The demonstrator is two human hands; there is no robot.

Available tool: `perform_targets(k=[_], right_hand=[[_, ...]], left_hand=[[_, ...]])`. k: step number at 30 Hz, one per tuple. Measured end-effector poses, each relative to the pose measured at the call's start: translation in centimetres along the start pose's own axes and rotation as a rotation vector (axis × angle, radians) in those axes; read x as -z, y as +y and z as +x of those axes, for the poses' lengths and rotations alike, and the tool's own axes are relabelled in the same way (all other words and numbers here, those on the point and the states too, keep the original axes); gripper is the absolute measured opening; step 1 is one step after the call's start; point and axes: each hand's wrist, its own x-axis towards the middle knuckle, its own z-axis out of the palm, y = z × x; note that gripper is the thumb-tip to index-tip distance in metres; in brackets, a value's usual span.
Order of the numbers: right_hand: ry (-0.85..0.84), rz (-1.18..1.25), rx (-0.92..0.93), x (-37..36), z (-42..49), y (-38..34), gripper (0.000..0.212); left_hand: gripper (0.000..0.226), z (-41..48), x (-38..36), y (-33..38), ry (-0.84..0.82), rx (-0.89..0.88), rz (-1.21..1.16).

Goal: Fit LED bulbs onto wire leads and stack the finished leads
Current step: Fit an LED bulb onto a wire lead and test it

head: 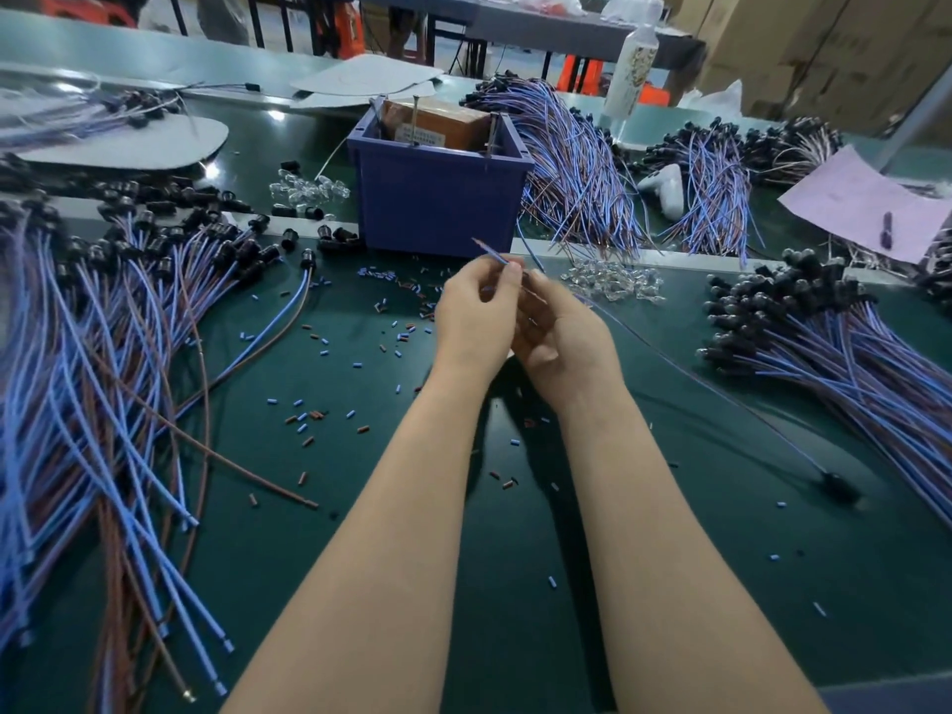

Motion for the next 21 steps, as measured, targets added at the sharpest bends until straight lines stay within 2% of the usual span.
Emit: perform_targets(k=[3,4,5,7,8,9,11,13,15,17,21], right_hand=[[-0.055,-0.167,-0.020,-0.5,-0.9,-0.1,0.029],[-0.057,-0.281,0.037,-0.6,-1.2,-0.1,0.033],[-0.035,-0.455,0.163,-0.6,-1.5,0.0,0.034],[0.080,-0.835,0.573,-0.4,-1.8,0.0,0.031],[0.149,-0.944,0.775,-0.3,-1.8,0.0,0.026],[0.185,-1.014,0.898,-0.2,-1.9,-0.1,0.021],[0.153,-1.189,0.911,0.1,-1.4,0.0,0.025],[0.080,-1.380,0.748,0.8,-0.6,0.5,0.028],[0.046,-1.401,0.667,1.1,-0.3,1.0,0.025],[0.036,-1.304,0.699,0.9,-0.5,1.3,0.021],[0.030,-1.145,0.688,0.2,-1.0,1.2,0.016]], left_hand=[[0.015,0.3,0.5,0.1,0.077,-0.041,-0.061],[0.016,0.5,0.7,0.1,0.131,-0.054,-0.073],[0.017,0.7,1.0,0.0,0.212,-0.053,-0.098],[0.017,1.4,2.1,-0.2,0.418,-0.014,-0.196],[0.018,1.7,2.6,-0.3,0.516,0.005,-0.245],[0.019,1.9,3.1,-0.3,0.593,0.014,-0.274],[0.021,2.0,3.5,-0.2,0.680,0.009,-0.298],[0.023,1.9,3.5,0.1,0.717,-0.008,-0.338],[0.024,2.0,3.6,0.2,0.720,-0.004,-0.389],[0.019,2.0,3.3,0.0,0.631,0.014,-0.404],[0.013,1.2,1.3,-0.6,0.194,0.039,-0.119]])
